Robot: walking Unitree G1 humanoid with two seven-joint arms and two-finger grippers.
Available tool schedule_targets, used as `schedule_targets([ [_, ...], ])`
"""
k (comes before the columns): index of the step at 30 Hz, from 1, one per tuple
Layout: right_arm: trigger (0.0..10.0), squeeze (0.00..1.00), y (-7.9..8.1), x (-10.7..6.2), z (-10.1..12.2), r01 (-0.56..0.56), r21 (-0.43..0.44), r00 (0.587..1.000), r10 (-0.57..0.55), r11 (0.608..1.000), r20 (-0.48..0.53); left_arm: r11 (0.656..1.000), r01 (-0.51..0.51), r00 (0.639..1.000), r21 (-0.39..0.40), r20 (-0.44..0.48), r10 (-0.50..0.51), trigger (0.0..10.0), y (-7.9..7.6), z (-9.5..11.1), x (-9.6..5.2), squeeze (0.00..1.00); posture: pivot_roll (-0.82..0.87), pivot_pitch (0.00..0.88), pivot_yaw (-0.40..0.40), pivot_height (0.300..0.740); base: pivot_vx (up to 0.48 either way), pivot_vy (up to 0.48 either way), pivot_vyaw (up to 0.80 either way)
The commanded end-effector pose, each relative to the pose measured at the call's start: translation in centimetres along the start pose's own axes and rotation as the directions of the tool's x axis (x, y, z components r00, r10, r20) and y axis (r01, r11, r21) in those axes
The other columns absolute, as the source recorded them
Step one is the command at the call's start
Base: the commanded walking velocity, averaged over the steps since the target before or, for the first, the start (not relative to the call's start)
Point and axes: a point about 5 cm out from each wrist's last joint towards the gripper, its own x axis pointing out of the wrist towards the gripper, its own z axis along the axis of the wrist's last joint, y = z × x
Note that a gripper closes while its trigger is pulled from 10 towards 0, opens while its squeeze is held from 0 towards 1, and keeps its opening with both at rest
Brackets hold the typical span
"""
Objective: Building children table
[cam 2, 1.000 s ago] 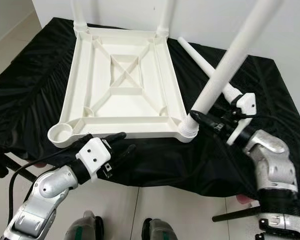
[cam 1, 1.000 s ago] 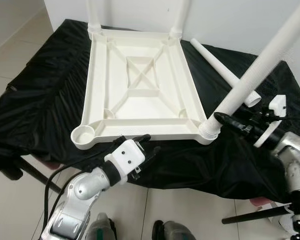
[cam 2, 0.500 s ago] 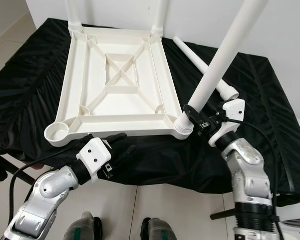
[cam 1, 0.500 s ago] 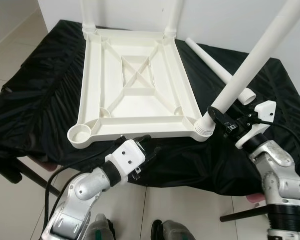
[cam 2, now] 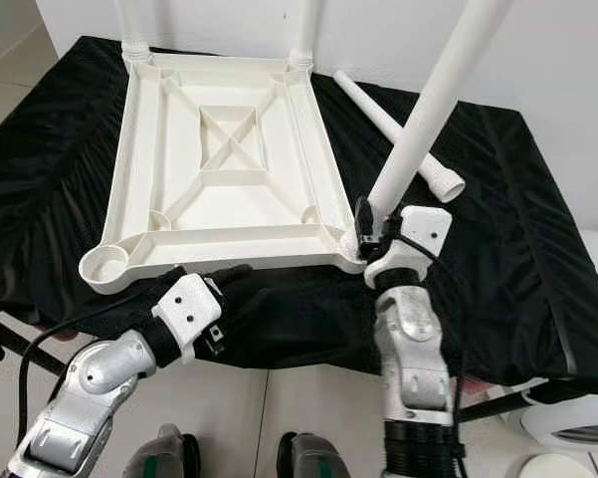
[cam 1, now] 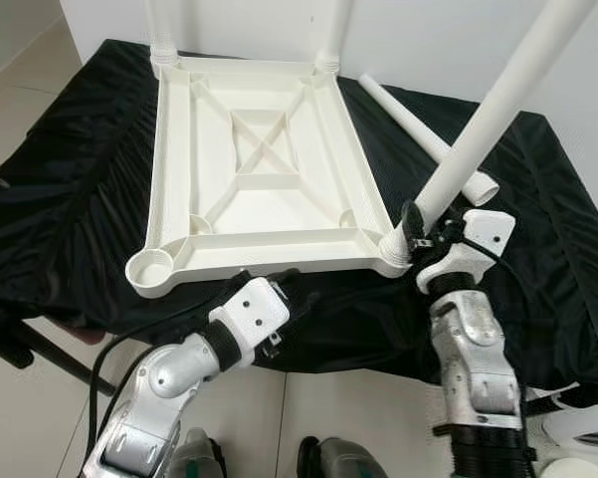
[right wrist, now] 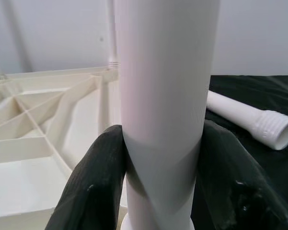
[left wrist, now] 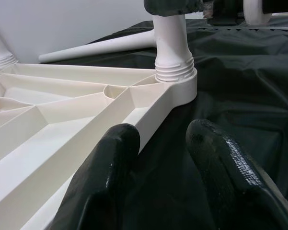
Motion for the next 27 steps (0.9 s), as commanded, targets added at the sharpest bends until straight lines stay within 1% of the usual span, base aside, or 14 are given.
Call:
schedule_targets([
  [1,0.0,0.00,-1.1,-0.2,-2.4,0.121,-0.009,0.984,-0.121,0.993,-0.133,1.000,-0.019,1.000,-0.005,0.002,0.019,10.0,-0.2,0.1,0.1,0.00,0.05,0.102,-0.080,0.740,0.000,0.000,0.00],
  [2,0.0,0.00,-1.1,-0.2,-2.4,0.121,-0.009,0.984,-0.121,0.993,-0.133,1.000,-0.019,1.000,-0.005,0.002,0.019,10.0,-0.2,0.1,0.1,0.00,0.05,0.102,-0.080,0.740,0.000,0.000,0.00],
  [4,0.0,0.00,-0.6,-0.2,-2.4,0.123,-0.015,0.982,-0.124,0.992,-0.140,1.000,-0.021,1.000,-0.007,0.004,0.021,10.0,-0.3,0.2,0.1,0.00,0.05,0.101,-0.085,0.740,0.000,0.000,0.00],
  [8,0.0,0.00,-0.3,-0.3,-2.4,0.120,-0.020,0.982,-0.122,0.993,-0.142,1.000,-0.022,1.000,-0.008,0.004,0.022,10.0,-0.4,0.2,0.1,0.00,0.05,0.101,-0.085,0.740,0.000,0.000,0.00],
  [9,10.0,0.00,-0.2,-0.4,-2.3,0.105,-0.003,0.984,-0.104,0.994,-0.144,1.000,-0.022,1.000,-0.008,0.004,0.022,10.0,-0.4,0.2,0.1,0.00,0.05,0.096,-0.088,0.740,0.000,0.000,0.00],
  [14,10.0,0.00,-0.2,-0.6,-2.1,0.082,0.004,0.988,-0.080,0.997,-0.133,1.000,-0.023,1.000,-0.009,0.004,0.023,10.0,-0.5,0.1,0.1,0.00,0.04,0.090,-0.089,0.740,0.000,0.000,0.00],
  [15,10.0,1.00,-0.2,-0.6,-2.1,0.069,0.017,0.990,-0.066,0.998,-0.128,1.000,-0.023,1.000,-0.009,0.005,0.023,10.0,-0.5,0.1,0.1,0.00,0.04,0.090,-0.089,0.740,0.000,0.000,0.00],
  [19,10.0,1.00,-0.6,-0.5,-2.0,0.032,0.018,0.993,-0.029,0.999,-0.117,1.000,-0.024,1.000,-0.011,0.006,0.024,10.0,-0.4,0.1,0.2,0.00,0.04,0.084,-0.091,0.740,0.000,0.000,0.00],
  [21,10.0,1.00,-1.2,-0.4,-2.0,-0.025,0.027,0.994,0.028,0.999,-0.109,1.000,-0.025,1.000,-0.011,0.010,0.025,10.0,-0.3,0.1,0.3,0.00,0.04,0.080,-0.092,0.740,0.000,0.000,0.00],
  [23,10.0,1.00,-1.2,-0.4,-2.0,-0.025,0.027,0.994,0.028,0.999,-0.109,1.000,-0.025,1.000,-0.011,0.010,0.025,10.0,-0.3,0.1,0.3,0.00,0.04,0.080,-0.092,0.740,0.000,0.000,0.00],
  [24,10.0,1.00,-1.3,-0.4,-2.0,-0.102,0.027,0.989,0.104,0.994,-0.108,1.000,-0.024,1.000,-0.009,0.011,0.024,10.0,-0.2,0.2,0.3,0.00,0.04,0.078,-0.090,0.740,0.000,0.000,0.00],
  [26,10.0,1.00,-1.3,-0.4,-2.0,-0.102,0.027,0.989,0.104,0.994,-0.108,1.000,-0.024,1.000,-0.009,0.011,0.024,10.0,-0.2,0.2,0.3,0.00,0.04,0.078,-0.090,0.740,0.000,0.000,0.00],
  [27,10.0,1.00,-1.5,-0.4,-1.9,-0.164,0.021,0.981,0.166,0.986,-0.105,1.000,-0.022,1.000,-0.008,0.011,0.022,10.0,-0.2,0.2,0.3,0.00,0.04,0.077,-0.090,0.740,0.000,0.000,0.00],
])
